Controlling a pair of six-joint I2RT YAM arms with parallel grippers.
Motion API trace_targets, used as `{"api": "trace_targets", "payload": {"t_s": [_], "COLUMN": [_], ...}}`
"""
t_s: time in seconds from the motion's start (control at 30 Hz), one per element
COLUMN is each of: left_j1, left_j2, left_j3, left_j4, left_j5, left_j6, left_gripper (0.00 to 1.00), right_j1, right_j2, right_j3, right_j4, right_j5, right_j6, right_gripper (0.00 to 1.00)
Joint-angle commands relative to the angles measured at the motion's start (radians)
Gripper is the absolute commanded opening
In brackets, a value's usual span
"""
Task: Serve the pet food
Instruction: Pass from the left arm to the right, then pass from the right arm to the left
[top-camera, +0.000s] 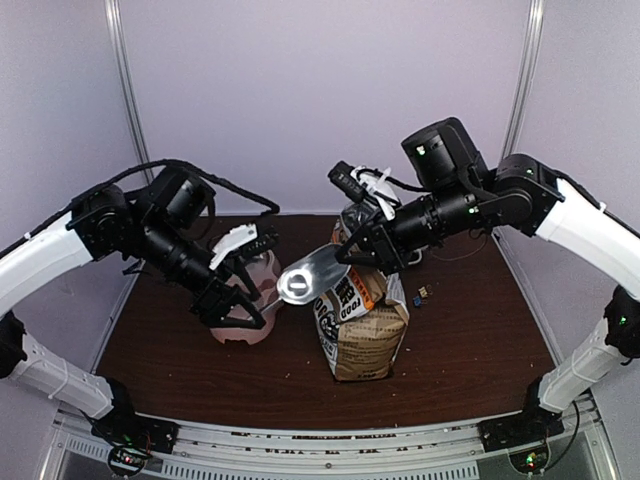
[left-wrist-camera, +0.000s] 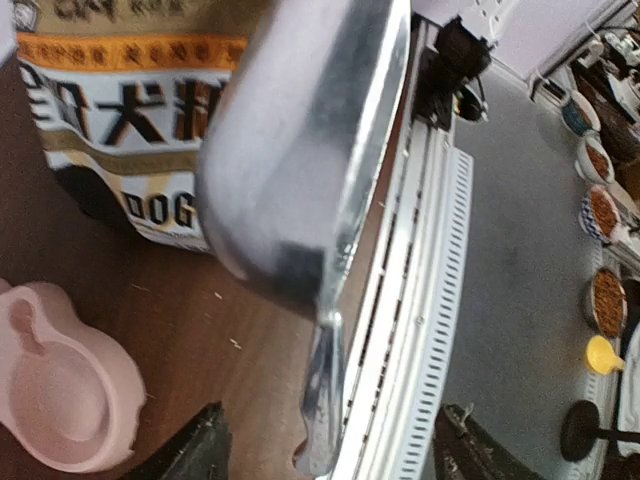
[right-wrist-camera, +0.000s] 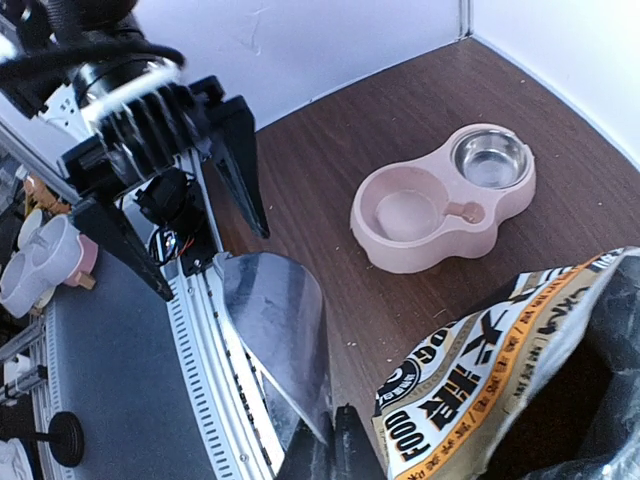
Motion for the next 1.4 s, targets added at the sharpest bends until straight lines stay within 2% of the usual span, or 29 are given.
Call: {"api": "trace_targets", "payload": {"t_s": [0.0, 0.17, 0.3, 0.53, 0.83, 1.1, 1.2, 1.3, 1.37], "left_j1": [0.004, 0.058, 0.132, 0.154, 0.153, 0.154, 0.154, 0.154, 0.154], "left_j2": [-0.160, -0.341, -0.357, -0.335, -0.256, -0.227, -0.216, -0.190, -0.172], "left_j3": [-0.054, -0.255, -0.320, -0.442, -0.333, -0.326, -0.327, -0.325, -0.320], "left_j4": [0.325, 0.760, 0.907, 1.258, 1.089, 1.021, 1.011, 1.049, 1.073], "left_j5": [-0.174, -0.230, -0.206, -0.077, -0.025, -0.117, -0.110, -0.016, 0.046], "left_j6": [-0.077, -0.191, -0.325, -0.613, -0.635, -0.619, -0.618, -0.620, -0.629], "left_gripper": [0.78, 0.91, 0.92, 0.93, 0.94, 0.94, 0.94, 0.82, 0.70], "right_j1": [-0.046, -0.097, -0.130, -0.210, -0.211, -0.211, -0.211, -0.211, -0.211], "right_j2": [-0.090, -0.170, -0.226, -0.284, -0.283, -0.270, -0.256, -0.238, -0.226], "right_j3": [-0.053, -0.155, -0.241, -0.357, -0.357, -0.349, -0.340, -0.330, -0.326], "right_j4": [0.149, 0.304, 0.412, 0.544, 0.524, 0.558, 0.566, 0.570, 0.578], "right_j5": [0.065, 0.031, 0.012, -0.004, -0.009, -0.101, -0.141, -0.155, -0.169], "right_j6": [0.087, 0.159, 0.219, 0.350, 0.355, 0.377, 0.380, 0.380, 0.384], "right_gripper": [0.00, 0.00, 0.00, 0.00, 0.00, 0.00, 0.00, 0.00, 0.00]}}
